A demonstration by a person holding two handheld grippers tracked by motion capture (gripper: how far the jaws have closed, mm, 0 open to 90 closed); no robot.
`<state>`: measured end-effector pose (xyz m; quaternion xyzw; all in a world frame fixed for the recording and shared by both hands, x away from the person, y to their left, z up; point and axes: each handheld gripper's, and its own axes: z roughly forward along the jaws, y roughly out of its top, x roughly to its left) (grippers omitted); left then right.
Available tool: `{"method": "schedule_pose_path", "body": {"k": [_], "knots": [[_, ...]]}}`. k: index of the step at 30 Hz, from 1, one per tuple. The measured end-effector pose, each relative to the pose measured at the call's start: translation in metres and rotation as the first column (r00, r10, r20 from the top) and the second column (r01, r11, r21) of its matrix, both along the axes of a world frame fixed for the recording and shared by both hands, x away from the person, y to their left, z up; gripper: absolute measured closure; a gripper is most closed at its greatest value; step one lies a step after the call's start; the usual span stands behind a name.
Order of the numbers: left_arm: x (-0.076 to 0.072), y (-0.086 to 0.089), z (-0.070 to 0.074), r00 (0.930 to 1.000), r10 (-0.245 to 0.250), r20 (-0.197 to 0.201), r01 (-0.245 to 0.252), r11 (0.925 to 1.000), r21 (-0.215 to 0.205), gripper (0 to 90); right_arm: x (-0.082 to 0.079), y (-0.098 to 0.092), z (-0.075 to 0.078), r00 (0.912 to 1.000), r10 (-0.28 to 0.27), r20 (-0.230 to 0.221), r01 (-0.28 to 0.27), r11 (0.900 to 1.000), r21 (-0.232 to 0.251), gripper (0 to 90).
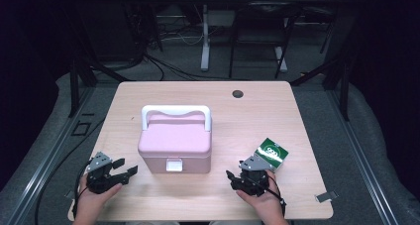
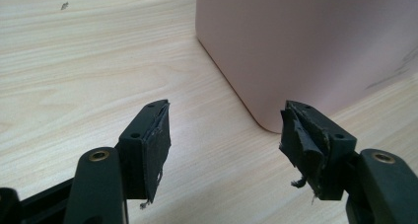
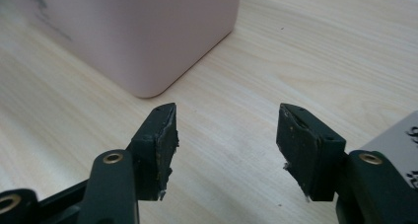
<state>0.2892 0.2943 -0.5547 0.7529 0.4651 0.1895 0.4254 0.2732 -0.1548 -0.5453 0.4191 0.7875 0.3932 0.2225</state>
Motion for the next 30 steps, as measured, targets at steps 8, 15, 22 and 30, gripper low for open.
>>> {"method": "schedule_pose_path", "body": {"k": [8, 15, 22, 30], "knots": [[0.0001, -0.0057, -0.0008, 0.9998, -0.013, 0.015, 0.013, 0.9999, -0.001, 35.4, 0.0014, -0.0067, -0.0005, 0.9997, -0.024, 0.0, 0.024, 0.999, 0.044, 40.1], [-0.0029, -0.0027, 0.0019, 0.9998, -0.004, 0.018, 0.004, 0.9994, -0.033, 36.6, 0.0021, -0.0067, 0.0005, 0.9996, -0.027, 0.0, 0.027, 0.996, 0.087, 44.3], [-0.0057, -0.0015, 0.0057, 0.999, -0.005, 0.044, 0.008, 0.9984, -0.057, 40.7, -0.0006, -0.0025, 0.0019, 0.9997, -0.01, 0.022, 0.008, 0.997, 0.083, 45.8], [-0.0035, -0.0009, 0.0078, 0.9986, 0.021, 0.048, -0.017, 0.9963, -0.085, 45.3, -0.0005, -0.0002, 0.0034, 0.9993, -0.019, 0.032, 0.016, 0.996, 0.091, 48.1]]}}
